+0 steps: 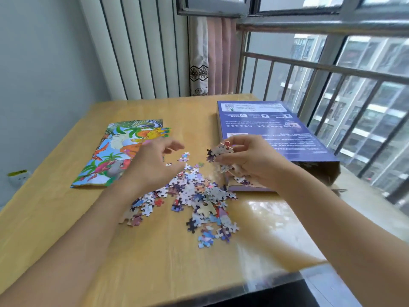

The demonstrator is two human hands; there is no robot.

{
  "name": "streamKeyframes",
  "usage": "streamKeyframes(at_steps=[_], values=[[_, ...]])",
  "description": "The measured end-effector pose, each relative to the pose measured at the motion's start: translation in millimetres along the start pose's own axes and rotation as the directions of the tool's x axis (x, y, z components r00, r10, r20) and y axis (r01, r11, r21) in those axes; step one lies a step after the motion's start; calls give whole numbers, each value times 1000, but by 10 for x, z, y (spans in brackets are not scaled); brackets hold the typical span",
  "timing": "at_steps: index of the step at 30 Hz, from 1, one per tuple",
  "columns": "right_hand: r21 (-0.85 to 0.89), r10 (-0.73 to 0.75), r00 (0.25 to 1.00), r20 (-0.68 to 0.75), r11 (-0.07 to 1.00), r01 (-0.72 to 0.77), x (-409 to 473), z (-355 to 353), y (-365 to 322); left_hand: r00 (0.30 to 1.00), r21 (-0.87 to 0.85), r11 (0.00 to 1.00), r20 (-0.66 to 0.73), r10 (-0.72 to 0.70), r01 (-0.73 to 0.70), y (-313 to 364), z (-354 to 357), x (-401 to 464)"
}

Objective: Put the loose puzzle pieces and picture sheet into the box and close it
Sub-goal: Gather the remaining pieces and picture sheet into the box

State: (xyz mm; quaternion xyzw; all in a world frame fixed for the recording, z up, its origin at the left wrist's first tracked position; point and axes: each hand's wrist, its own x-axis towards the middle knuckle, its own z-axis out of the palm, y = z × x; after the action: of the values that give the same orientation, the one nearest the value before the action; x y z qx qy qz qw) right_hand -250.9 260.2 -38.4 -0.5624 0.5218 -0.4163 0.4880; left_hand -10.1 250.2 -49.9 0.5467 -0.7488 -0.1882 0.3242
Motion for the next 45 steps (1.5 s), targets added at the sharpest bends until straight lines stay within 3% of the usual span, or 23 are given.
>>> streamKeyframes(at_steps=[3, 5, 7, 9, 12, 14, 17, 20, 23, 25, 27, 29, 32, 37, 41, 45], values=[[-61, 0, 995, -98, 998, -6, -110, -446, 126, 980, 76, 980, 90, 178, -185, 421, 351, 99], [-256, -132, 979, -153, 962, 89, -175, -652, 189, 955, 55, 960, 137, 265, -274, 585, 565, 137], [-567, -361, 929, -78, 783, 256, -213, -802, 268, 927, 43, 938, 176, 332, -344, 654, 771, 153], [-696, -481, 868, 122, 582, 421, -255, -868, 330, 912, 74, 923, 201, 357, -377, 641, 908, 125], [-776, -507, 769, 389, 270, 570, -285, -943, 484, 898, 106, 903, 209, 388, -415, 567, 1017, 55], [-796, -495, 743, 452, 152, 586, -303, -970, 574, 897, 96, 902, 194, 397, -420, 523, 1026, 27], [-812, -446, 795, 411, 217, 541, -362, -975, 562, 898, 121, 895, 168, 407, -429, 490, 1010, 35], [-837, -307, 878, 367, 304, 456, -368, -1010, 509, 880, 192, 863, 192, 434, -468, 478, 1001, 46], [-871, -233, 942, 241, 377, 316, -426, -1095, 483, 873, 257, 836, 205, 443, -484, 494, 1004, 42], [-896, -314, 942, 118, 375, 237, -552, -1159, 474, 870, 308, 815, 223, 439, -490, 521, 1014, 21], [-867, -471, 879, 73, 405, 290, -680, -1154, 500, 879, 339, 813, 238, 413, -474, 541, 1031, 0], [-799, -522, 839, 153, 434, 415, -797, -1036, 521, 886, 377, 803, 242, 396, -462, 564, 1051, -10], [-763, -380, 847, 371, 395, 512, -850, -841, 558, 893, 421, 789, 253, 371, -447, 610, 1077, -3], [-815, -209, 918, 336, 423, 395, -694, -844, 467, 893, 402, 800, 258, 369, -446, 603, 1047, -29], [-783, -245, 900, 362, 444, 435, -643, -854, 384, 886, 325, 831, 270, 376, -452, 582, 1004, -53], [-796, 49, 897, 439, 484, 363, -700, -878, 388, 879, 258, 850, 268, 393, -459, 556, 979, -82]])
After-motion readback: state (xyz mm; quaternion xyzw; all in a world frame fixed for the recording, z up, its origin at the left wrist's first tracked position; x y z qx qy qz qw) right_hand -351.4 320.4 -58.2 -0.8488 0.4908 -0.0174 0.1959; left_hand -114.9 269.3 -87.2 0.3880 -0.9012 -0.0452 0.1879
